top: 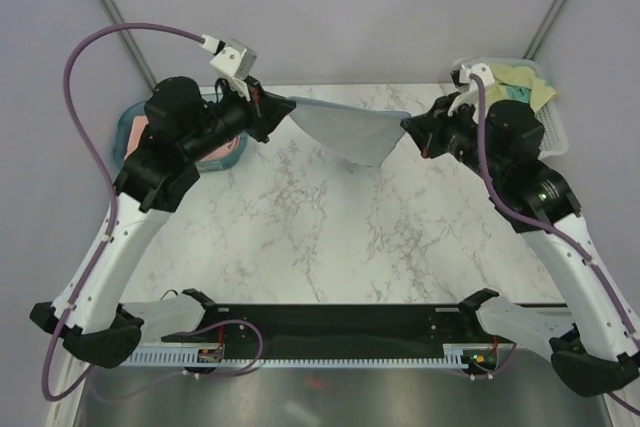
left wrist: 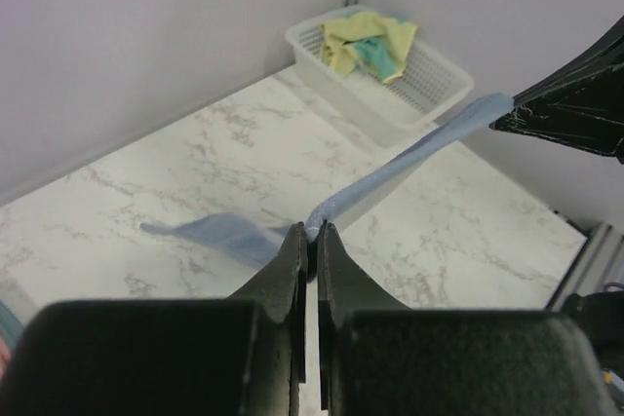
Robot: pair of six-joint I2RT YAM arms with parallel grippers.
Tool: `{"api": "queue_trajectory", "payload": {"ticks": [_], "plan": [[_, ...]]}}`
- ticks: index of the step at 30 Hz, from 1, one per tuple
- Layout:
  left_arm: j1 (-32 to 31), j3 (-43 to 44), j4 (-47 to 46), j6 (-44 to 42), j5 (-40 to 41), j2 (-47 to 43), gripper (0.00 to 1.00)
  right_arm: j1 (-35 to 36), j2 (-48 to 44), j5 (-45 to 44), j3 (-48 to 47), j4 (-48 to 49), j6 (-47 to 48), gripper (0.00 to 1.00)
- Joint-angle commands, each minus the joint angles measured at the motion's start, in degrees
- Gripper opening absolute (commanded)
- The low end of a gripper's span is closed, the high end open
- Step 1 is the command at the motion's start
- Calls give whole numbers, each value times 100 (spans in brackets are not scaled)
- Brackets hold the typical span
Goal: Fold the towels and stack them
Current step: Flatten out the crumpled towel
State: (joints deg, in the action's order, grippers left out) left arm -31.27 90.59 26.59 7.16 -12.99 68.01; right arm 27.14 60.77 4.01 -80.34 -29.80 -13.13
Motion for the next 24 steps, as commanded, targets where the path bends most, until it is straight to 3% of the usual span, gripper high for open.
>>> {"api": "queue_trajectory", "payload": {"ticks": [1,6,11,18,24], "plan": [[-20,21,171,558,-762,-295,2,-7,-653,1038,-168,96,363,0],[-143,-251,145,1024,-1355,-718,2,-15,-1252,1962,-96,712,-93,0],[-169,-129,118,1156,-1408,-886,2,-15,-1226,2183,-219,1195,-532,0],[-99,257,268,823,-117,-1,2,-15,-568,1331,-123,1187,-419,0],[437,117,154,884,296,985,2,-24,548,619,229,1389,231,0]]}}
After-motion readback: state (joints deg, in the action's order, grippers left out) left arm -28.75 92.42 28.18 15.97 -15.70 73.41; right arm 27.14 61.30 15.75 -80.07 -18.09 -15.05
